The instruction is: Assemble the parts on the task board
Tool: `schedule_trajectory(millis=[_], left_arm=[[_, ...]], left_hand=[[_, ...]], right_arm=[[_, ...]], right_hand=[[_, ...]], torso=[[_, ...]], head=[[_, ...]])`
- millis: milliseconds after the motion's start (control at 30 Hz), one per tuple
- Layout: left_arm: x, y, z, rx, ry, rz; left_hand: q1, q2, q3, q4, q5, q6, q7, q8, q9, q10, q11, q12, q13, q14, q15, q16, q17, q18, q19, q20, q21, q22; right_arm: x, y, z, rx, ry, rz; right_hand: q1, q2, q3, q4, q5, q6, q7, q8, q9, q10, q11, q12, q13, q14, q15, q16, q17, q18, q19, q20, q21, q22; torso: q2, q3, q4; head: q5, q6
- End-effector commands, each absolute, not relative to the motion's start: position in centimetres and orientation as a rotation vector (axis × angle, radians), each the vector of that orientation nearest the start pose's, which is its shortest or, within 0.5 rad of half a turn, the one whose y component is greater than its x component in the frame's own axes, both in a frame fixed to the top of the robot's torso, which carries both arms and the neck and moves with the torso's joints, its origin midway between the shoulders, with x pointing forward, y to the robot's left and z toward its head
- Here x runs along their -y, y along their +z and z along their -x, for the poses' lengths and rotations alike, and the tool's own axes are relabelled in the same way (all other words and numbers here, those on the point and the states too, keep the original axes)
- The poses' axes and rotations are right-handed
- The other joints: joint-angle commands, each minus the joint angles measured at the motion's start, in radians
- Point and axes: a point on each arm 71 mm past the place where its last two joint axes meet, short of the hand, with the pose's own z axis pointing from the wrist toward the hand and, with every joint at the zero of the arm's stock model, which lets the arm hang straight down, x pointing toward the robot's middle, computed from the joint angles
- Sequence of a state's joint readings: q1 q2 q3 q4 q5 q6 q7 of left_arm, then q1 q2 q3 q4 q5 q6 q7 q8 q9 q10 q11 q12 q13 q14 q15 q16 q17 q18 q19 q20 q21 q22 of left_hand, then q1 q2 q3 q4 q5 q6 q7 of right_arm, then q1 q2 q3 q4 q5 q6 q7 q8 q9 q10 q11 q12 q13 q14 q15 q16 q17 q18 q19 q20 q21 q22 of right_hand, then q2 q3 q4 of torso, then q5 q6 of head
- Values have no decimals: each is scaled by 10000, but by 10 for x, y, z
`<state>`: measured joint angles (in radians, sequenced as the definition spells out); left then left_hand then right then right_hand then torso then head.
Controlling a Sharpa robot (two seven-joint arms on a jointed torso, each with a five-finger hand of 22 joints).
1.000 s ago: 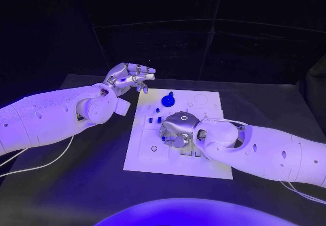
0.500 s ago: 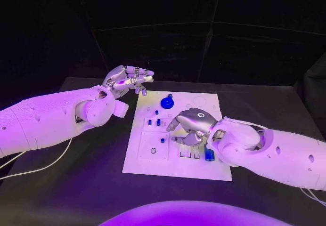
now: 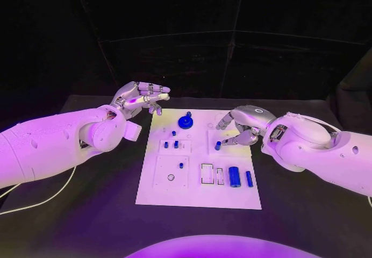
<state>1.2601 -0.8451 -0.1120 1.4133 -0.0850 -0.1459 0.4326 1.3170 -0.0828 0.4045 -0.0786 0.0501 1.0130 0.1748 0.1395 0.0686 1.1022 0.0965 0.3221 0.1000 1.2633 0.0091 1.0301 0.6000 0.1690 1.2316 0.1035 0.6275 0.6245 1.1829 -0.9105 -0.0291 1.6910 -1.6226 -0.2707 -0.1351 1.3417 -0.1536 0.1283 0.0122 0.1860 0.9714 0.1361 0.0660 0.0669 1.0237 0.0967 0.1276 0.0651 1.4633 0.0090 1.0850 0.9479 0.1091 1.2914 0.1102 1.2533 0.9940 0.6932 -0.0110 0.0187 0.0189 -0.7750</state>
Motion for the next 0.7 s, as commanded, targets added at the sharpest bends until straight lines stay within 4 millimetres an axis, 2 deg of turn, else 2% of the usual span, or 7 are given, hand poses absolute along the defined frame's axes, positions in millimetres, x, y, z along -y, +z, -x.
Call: schedule_trajectory(millis=[33,100,367,400,467,567,700], left_arm=[[-233,-176,-507,-14775,-15922,9442],[-234,-176,-507,-14783,-15918,9445],[-234,-176,-506,-14790,-15909,9449],[-234,-176,-506,-14790,-15908,9449],[-234,-176,-506,-14791,-15907,9450],[-234,-176,-507,-14792,-15904,9450],[-234,-176,-507,-14794,-15902,9451]], left_hand=[[13,47,-62,-17,10,-78,16,5,-16,-66,-5,60,7,-96,3,-51,-10,129,-63,35,-60,-17],[13,47,-62,-17,10,-78,16,5,-16,-66,-5,60,7,-96,3,-51,-10,129,-63,35,-60,-17],[13,47,-62,-17,10,-78,16,5,-16,-66,-5,60,7,-96,3,-51,-10,129,-63,35,-60,-17],[13,47,-62,-17,10,-78,16,5,-16,-66,-5,60,7,-96,3,-51,-10,129,-63,35,-60,-17],[13,47,-62,-17,10,-78,16,5,-16,-66,-5,60,7,-96,3,-51,-10,129,-63,35,-60,-17],[13,47,-62,-17,10,-78,16,5,-16,-66,-5,60,7,-96,3,-51,-10,129,-63,35,-60,-17],[13,47,-62,-17,10,-78,16,5,-16,-66,-5,60,7,-96,3,-51,-10,129,-63,35,-60,-17]], right_arm=[[182,-180,-449,-17346,5686,3938],[181,-182,-449,-17587,5559,4109],[174,-187,-450,-18078,5454,4539],[172,-187,-451,-18088,5480,4575],[170,-188,-451,-18093,5536,4632],[166,-190,-452,-18135,5594,4720],[162,-192,-453,-18223,5642,4822]], right_hand=[[244,89,-252,78,-37,92,-24,22,33,-37,-14,153,12,574,-28,1727,1990,83,-45,0,-73,-24],[387,180,-399,138,-9,160,-31,15,31,-50,-19,263,6,593,-20,2136,2395,80,-35,11,-99,-52],[543,286,-478,149,63,203,-37,9,27,52,-40,428,16,549,-26,2281,2489,85,-12,3,-109,-59],[592,328,-486,142,68,219,-37,7,25,108,-53,490,14,100,-35,1119,1005,83,2,-4,-105,-52],[669,418,-473,127,61,245,-29,4,22,168,-75,562,2,-196,-60,305,54,75,32,-22,-88,-23],[837,626,-291,75,-68,249,-26,-9,13,485,-144,699,6,-204,-119,71,-169,26,185,-68,78,238],[946,762,-25,40,-171,275,-23,-5,10,770,-206,697,-13,-143,-177,-19,-242,-38,368,-120,301,576]], torso=[[7,9,29],[11,9,15],[1,1,15],[2,1,19],[6,4,24],[4,8,29],[5,2,33]], head=[[-20,6],[-7,-12],[-25,-41],[-28,-43],[-34,-43],[-26,-50],[-20,-56]])
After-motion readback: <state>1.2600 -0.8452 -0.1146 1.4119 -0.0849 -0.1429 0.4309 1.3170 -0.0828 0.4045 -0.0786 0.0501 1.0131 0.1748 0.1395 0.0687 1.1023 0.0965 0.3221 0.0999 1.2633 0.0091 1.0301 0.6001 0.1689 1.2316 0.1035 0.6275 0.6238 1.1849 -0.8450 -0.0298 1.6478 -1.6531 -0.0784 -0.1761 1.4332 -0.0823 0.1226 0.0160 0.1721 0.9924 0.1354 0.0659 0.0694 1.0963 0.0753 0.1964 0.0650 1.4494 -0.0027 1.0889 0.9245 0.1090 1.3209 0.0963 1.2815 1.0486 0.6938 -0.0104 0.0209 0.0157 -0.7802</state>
